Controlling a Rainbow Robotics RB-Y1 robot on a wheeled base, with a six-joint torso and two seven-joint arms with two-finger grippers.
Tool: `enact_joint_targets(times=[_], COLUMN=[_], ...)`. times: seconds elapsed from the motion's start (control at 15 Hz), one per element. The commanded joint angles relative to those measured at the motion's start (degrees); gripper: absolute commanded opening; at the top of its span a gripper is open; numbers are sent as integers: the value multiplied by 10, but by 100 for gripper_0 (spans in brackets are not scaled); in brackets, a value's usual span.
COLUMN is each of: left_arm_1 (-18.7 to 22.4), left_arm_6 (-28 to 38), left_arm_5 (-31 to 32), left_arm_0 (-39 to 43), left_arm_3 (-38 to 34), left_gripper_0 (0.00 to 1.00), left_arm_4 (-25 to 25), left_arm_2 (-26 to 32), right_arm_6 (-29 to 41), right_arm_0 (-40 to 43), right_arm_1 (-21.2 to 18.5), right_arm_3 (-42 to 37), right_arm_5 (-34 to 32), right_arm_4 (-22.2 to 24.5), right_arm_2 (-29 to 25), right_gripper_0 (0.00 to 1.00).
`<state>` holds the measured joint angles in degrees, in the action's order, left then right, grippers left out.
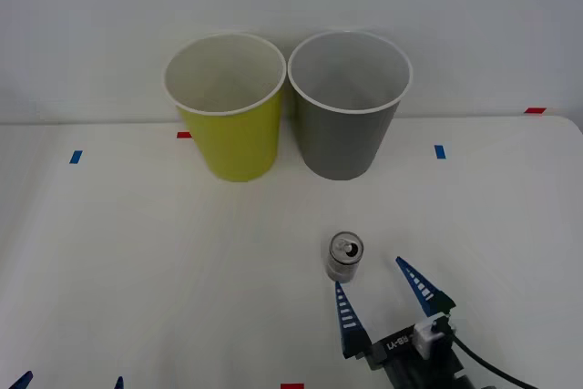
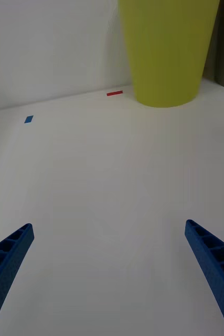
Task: Put cans in the gray bin and PET bottles in the light green bin.
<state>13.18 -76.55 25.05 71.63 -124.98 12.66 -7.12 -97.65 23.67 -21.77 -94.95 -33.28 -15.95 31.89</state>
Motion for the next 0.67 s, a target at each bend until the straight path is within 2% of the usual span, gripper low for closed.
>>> enact_joint_targets(times=[0.07, 0.47, 0.67], left_arm_1=[0, 0, 0], left_arm_6=[0, 0, 0], left_arm_5=[0, 0, 0], left_arm_0=[0, 0, 0], left_arm_3=[0, 0, 0], left_gripper_0=[100, 100, 100], left_arm_4=[0, 0, 0], left_arm_2=[0, 0, 0], right_arm_6=[-6, -29, -40], right_arm_0=[-13, -73, -97], right_arm_1=[8, 65, 78], right_arm_3=[0, 64, 81], right_arm_5=[19, 20, 25], right_arm_4=[-5, -7, -8], right_arm_2=[3, -20, -22], right_gripper_0=[100, 100, 100])
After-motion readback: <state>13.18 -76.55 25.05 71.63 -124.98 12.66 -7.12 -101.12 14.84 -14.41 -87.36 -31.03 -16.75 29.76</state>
